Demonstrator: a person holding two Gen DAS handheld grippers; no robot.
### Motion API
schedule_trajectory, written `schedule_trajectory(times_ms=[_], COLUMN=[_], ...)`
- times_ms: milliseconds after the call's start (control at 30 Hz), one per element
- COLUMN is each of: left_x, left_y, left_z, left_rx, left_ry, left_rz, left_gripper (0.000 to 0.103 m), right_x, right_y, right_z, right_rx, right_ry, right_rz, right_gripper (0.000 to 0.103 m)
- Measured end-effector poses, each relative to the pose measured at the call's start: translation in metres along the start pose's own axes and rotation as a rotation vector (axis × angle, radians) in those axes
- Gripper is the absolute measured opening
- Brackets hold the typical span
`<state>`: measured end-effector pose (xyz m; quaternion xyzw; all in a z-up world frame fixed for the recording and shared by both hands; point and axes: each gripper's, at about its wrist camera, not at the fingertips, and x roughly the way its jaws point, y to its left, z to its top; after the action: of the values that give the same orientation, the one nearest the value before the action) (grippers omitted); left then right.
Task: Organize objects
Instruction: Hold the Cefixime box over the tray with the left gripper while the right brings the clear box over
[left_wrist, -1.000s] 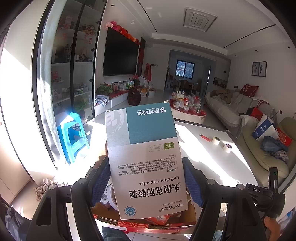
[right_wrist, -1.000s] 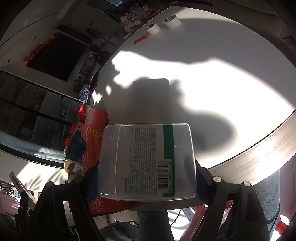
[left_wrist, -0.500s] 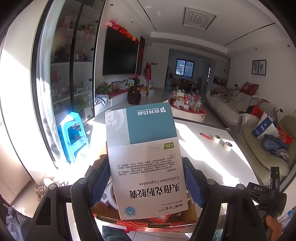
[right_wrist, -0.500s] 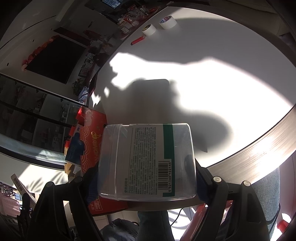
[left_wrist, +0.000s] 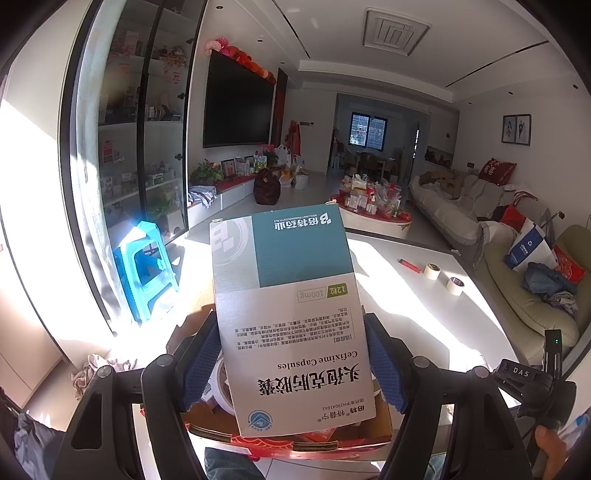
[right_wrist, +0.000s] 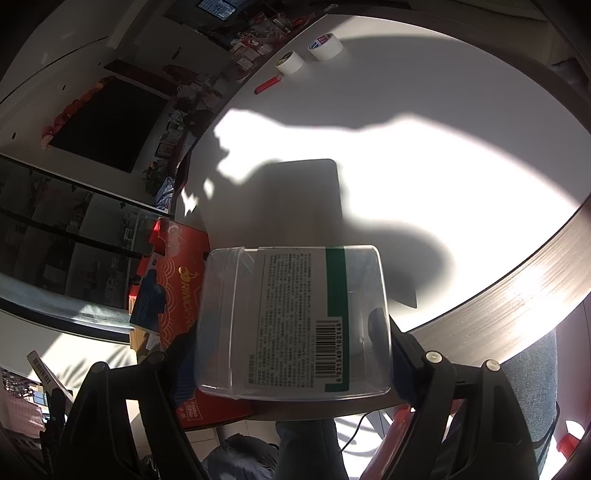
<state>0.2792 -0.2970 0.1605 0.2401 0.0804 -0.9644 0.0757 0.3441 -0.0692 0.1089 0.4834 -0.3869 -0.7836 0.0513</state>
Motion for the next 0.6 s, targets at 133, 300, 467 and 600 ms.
schedule_trajectory(times_ms=[133, 300, 467, 600], left_x=[0.002, 0.007, 0.014, 0.025], left_y=[-0.002, -0.002, -0.003, -0.001], left_z=[0.001, 0.003, 0.004, 0.008], left_rx=[0.007, 0.012, 0.03, 0.038], left_ry=[0.006, 0.017, 0.028, 0.052], left_rz=[-0.002, -0.002, 0.012, 0.031], left_gripper=[0.079, 0.079, 0.079, 0.079], right_x=[-0.001, -0.003, -0.006, -0.01], right_y=[-0.004, -0.008, -0.015, -0.02], right_z=[0.0, 0.001, 0.003, 0.006], right_rx=[0.011, 0.021, 0.036, 0.049], right_ry=[-0.001, -0.011, -0.016, -0.026], right_rz=[0.0, 0.003, 0.006, 0.012], right_gripper=[0.082, 0.082, 0.082, 0.082])
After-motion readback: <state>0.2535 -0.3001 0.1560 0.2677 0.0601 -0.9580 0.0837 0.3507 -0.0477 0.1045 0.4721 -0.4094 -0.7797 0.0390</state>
